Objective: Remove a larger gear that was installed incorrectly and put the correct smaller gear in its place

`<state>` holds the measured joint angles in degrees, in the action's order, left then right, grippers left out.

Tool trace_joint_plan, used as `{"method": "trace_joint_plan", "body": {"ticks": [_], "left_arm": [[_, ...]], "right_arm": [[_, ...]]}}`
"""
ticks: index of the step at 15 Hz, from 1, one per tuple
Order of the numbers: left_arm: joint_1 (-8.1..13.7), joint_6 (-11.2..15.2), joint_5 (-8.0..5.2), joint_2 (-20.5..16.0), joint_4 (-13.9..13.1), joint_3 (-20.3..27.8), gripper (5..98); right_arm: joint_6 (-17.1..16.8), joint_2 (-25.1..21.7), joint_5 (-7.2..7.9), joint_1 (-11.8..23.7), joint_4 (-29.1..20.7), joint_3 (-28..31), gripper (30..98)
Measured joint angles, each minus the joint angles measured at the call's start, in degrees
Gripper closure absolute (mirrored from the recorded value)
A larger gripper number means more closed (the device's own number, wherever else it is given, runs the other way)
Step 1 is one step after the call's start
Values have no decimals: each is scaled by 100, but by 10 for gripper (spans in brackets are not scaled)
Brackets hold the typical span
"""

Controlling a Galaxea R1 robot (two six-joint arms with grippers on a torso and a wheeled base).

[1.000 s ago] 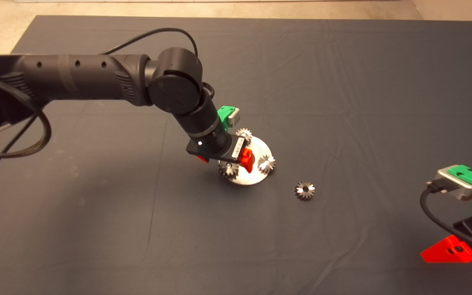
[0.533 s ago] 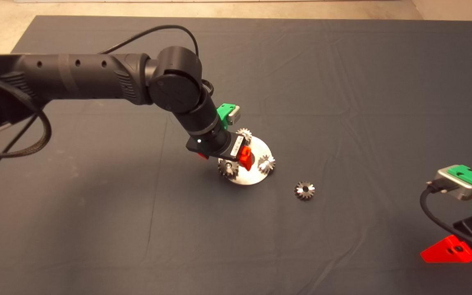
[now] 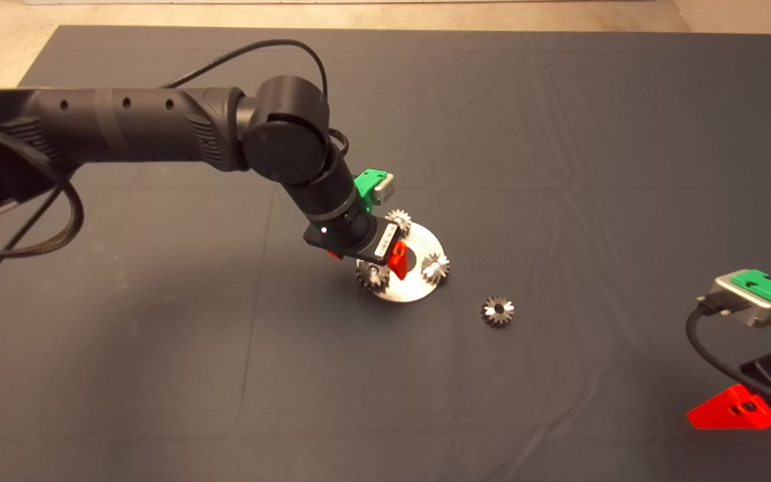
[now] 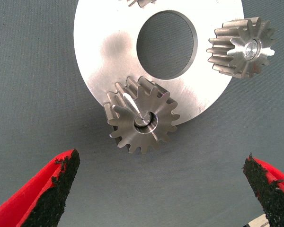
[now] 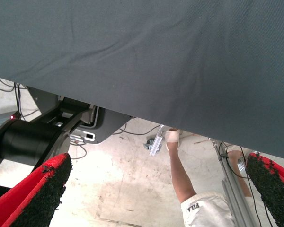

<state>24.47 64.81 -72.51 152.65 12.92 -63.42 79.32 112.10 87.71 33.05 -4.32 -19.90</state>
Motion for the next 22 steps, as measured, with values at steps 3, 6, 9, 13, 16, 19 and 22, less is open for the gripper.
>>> {"method": "trace_joint_plan", "body": {"ticks": [3,6,9,13,16,19,22], "left_arm": [[0,-20,0,2,9,-26,114],[0,-20,0,2,11,-26,63],[0,-80,0,5,24,-26,61],[-2,-84,-17,5,276,-20,61],[-1,-82,-38,-14,483,82,61],[-2,-80,-193,-10,632,77,61],[-2,-78,-310,0,697,109,61]], "right_arm": [[0,0,0,-1,0,-2,307],[0,0,0,-1,-1,-2,307],[0,0,0,0,0,-2,307],[0,0,0,-1,-1,-2,307],[2,-1,0,0,-1,-2,307],[2,-1,0,-1,0,-2,307],[2,-1,0,-1,0,-2,307]]}}
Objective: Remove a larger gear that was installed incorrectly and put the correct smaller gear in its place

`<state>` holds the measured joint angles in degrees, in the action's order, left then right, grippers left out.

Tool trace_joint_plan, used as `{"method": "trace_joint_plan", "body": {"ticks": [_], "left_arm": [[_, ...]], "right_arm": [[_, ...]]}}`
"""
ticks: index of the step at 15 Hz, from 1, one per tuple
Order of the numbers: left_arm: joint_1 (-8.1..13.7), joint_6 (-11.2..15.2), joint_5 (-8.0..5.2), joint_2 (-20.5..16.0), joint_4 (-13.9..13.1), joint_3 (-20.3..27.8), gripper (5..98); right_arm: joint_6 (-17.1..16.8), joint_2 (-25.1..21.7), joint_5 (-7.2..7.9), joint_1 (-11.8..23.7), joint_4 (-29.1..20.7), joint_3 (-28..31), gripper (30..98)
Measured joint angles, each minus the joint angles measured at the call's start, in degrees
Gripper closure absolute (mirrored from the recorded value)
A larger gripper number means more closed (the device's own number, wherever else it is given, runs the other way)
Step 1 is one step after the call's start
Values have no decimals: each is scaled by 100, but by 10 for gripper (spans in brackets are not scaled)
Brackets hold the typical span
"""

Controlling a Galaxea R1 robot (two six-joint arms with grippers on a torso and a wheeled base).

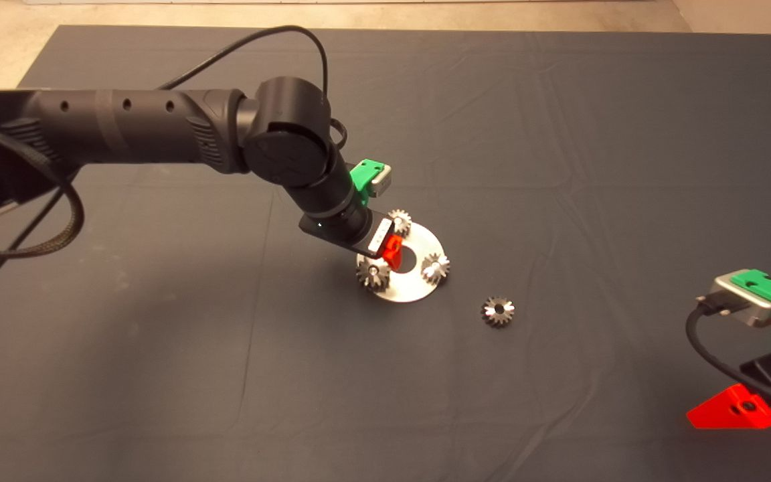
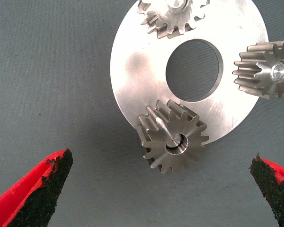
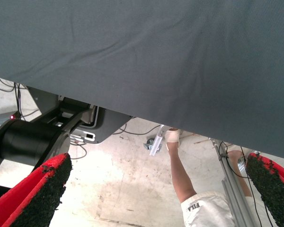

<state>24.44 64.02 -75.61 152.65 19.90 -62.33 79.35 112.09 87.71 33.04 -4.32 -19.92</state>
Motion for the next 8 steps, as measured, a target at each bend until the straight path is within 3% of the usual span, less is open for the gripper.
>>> {"method": "trace_joint_plan", "body": {"ticks": [8], "left_arm": [[-5,4,-22,7,6,128,61]], "right_arm": [[0,1,0,0,-1,0,307]]}}
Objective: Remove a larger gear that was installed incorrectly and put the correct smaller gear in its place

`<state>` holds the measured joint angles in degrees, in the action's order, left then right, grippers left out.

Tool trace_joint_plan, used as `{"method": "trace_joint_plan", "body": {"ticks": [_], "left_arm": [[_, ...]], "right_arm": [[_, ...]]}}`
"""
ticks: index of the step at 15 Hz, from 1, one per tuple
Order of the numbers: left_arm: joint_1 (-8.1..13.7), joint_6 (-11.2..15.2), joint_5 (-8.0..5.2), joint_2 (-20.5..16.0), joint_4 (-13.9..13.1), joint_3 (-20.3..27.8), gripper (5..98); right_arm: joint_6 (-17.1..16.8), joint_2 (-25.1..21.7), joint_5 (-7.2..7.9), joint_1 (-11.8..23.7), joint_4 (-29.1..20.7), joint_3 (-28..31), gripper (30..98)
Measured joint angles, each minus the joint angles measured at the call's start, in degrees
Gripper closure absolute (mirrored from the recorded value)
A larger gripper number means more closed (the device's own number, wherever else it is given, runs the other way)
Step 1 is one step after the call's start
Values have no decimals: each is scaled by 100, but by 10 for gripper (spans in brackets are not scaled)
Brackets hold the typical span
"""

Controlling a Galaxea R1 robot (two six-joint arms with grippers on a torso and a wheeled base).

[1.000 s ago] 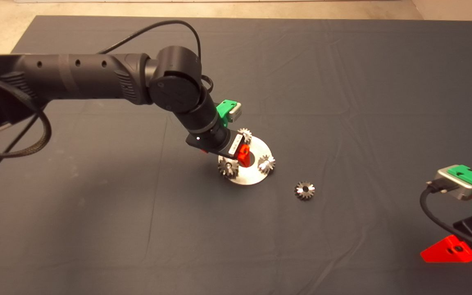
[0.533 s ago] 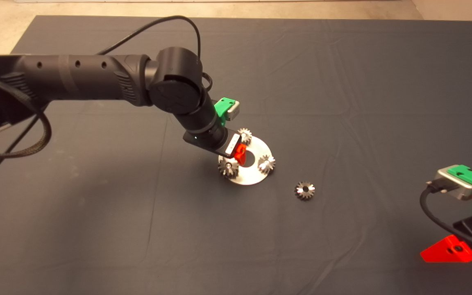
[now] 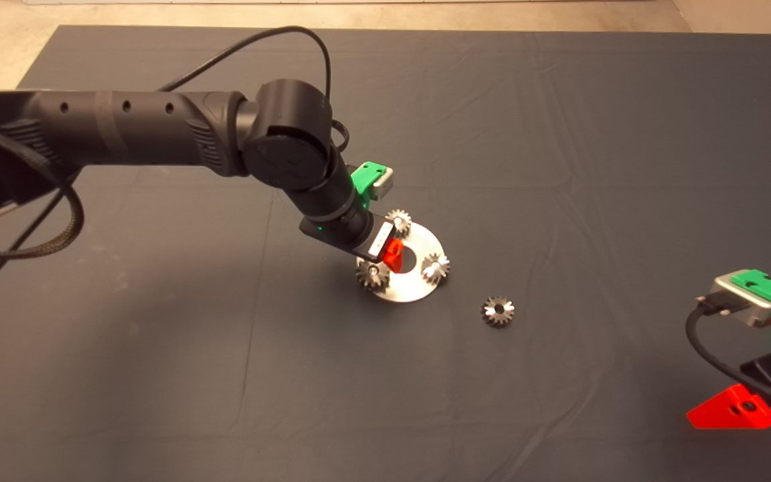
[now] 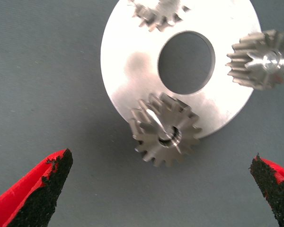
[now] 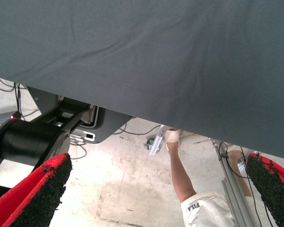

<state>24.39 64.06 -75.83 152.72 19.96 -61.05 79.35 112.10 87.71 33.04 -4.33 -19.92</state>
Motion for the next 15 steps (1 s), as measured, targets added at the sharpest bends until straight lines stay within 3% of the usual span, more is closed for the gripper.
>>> {"method": "trace_joint_plan", "body": {"ticks": [8,11,15], "left_arm": [[-235,11,46,34,5,6,61],[-293,16,46,54,179,6,61],[-295,22,44,200,219,-2,61]], "right_arm": [[2,0,0,-1,1,-2,306],[2,11,0,-2,0,-2,307],[2,11,0,-13,0,-2,307]]}}
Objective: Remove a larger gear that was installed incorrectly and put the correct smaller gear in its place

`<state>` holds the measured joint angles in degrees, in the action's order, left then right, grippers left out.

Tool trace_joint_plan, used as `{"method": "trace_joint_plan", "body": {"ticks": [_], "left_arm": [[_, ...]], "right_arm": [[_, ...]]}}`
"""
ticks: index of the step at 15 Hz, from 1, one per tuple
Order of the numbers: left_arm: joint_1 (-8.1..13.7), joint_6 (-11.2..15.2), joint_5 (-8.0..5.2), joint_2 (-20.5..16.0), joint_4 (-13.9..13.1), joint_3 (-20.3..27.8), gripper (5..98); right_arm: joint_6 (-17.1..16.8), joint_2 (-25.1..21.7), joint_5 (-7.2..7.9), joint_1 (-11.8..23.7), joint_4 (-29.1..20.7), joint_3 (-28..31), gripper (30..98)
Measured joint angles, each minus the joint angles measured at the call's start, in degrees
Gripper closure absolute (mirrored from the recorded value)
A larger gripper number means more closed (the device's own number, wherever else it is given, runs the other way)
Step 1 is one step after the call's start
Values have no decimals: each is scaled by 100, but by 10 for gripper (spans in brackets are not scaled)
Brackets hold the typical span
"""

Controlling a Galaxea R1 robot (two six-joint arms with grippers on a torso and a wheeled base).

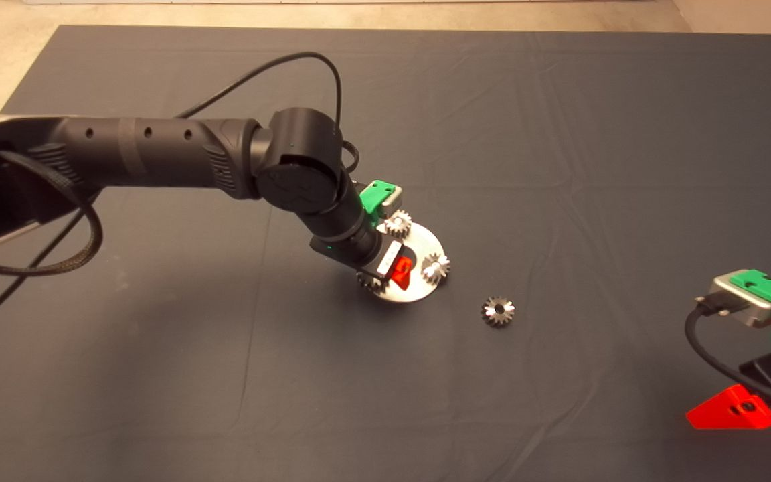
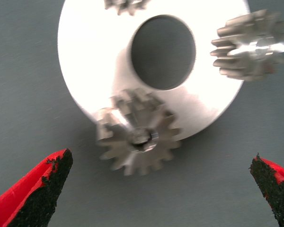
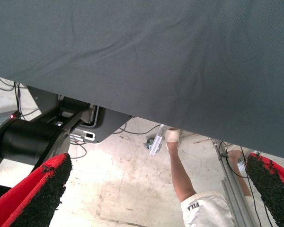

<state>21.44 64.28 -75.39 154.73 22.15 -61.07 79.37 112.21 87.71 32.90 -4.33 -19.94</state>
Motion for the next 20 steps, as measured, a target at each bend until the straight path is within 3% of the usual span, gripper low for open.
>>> {"method": "trace_joint_plan", "body": {"ticks": [13,17,20], "left_arm": [[-71,-1,-13,48,318,-196,61],[-369,-4,-29,48,518,-194,61],[-363,-4,-52,35,555,-194,61]], "right_arm": [[-1,0,2,-1,0,0,307],[0,0,2,-2,0,0,307],[0,0,0,-2,1,0,307]]}}
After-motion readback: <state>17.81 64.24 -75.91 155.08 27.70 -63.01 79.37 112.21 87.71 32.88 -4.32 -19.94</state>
